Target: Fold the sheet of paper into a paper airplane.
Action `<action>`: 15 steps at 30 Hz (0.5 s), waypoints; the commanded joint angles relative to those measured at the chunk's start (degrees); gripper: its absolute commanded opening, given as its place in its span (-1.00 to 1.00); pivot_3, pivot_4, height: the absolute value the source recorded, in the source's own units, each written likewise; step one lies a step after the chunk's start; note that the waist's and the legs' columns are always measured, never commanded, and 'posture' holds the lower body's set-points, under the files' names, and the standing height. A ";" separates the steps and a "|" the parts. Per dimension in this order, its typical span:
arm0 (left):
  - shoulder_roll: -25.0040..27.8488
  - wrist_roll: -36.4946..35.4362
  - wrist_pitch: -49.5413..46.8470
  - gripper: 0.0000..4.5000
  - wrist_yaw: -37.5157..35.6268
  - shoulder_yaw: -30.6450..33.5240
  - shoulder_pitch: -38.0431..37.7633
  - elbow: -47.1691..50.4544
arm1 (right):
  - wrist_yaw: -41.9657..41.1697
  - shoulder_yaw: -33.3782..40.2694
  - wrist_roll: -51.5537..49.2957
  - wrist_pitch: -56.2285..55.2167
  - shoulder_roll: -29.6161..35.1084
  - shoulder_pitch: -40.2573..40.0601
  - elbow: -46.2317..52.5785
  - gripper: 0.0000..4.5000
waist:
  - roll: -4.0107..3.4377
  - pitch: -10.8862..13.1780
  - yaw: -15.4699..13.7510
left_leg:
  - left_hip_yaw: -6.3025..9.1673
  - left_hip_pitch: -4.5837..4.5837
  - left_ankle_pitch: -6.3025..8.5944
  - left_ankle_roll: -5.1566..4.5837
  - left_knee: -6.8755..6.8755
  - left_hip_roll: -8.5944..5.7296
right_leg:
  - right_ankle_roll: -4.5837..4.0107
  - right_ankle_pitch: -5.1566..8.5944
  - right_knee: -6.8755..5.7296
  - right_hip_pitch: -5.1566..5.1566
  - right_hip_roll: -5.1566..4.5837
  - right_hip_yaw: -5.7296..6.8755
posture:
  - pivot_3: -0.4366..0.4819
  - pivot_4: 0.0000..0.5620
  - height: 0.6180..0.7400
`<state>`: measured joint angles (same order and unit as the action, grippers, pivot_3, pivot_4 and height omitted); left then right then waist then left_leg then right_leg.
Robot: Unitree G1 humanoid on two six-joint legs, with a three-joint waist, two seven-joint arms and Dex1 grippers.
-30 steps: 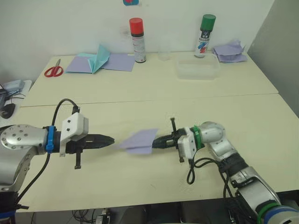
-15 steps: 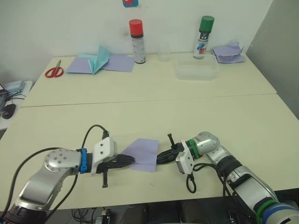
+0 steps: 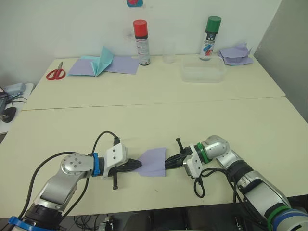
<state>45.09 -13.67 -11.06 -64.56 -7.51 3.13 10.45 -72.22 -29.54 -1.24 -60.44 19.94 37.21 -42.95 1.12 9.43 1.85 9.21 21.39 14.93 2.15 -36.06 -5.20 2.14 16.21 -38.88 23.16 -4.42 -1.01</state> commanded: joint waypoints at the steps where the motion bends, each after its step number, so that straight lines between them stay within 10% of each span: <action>1: 1.59 0.66 0.02 -1.00 -1.62 -0.83 -0.44 0.68 | -0.15 0.20 -0.31 0.95 0.75 0.21 0.81 -0.98 | 0.00 0.00 0.00 | 0.00 0.00 0.00 0.00 0.00 0.00 | 0.00 0.00 0.00 0.00 0.00 0.00 | -0.05 -0.47 1.00; 8: 1.66 3.27 1.77 -1.00 -1.17 -1.98 0.63 -2.92 | -1.15 0.26 -1.01 3.29 1.30 0.05 2.10 -0.91 | 0.00 0.00 -0.01 | 0.00 -0.01 0.00 0.00 0.00 -0.01 | 0.00 0.00 0.00 -0.01 0.00 0.00 | -0.05 -0.47 1.00; 15: 0.48 4.31 2.84 -1.00 -0.01 -3.50 0.54 -5.46 | -5.65 1.27 -4.36 6.64 7.78 -1.00 8.95 0.09 | -0.14 -0.10 -0.25 | 0.00 -0.06 0.08 -0.14 -0.04 -0.04 | 0.00 0.00 0.00 -0.13 -0.02 -0.01 | -0.05 -0.47 1.00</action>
<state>45.44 -12.12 -7.15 -65.46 -9.40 4.65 7.06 -76.57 -29.31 -3.83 -54.20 26.19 36.66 -36.51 0.98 9.33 1.60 9.22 21.29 15.03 1.97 -36.10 -5.24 2.14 16.21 -38.87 22.97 -4.45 -1.02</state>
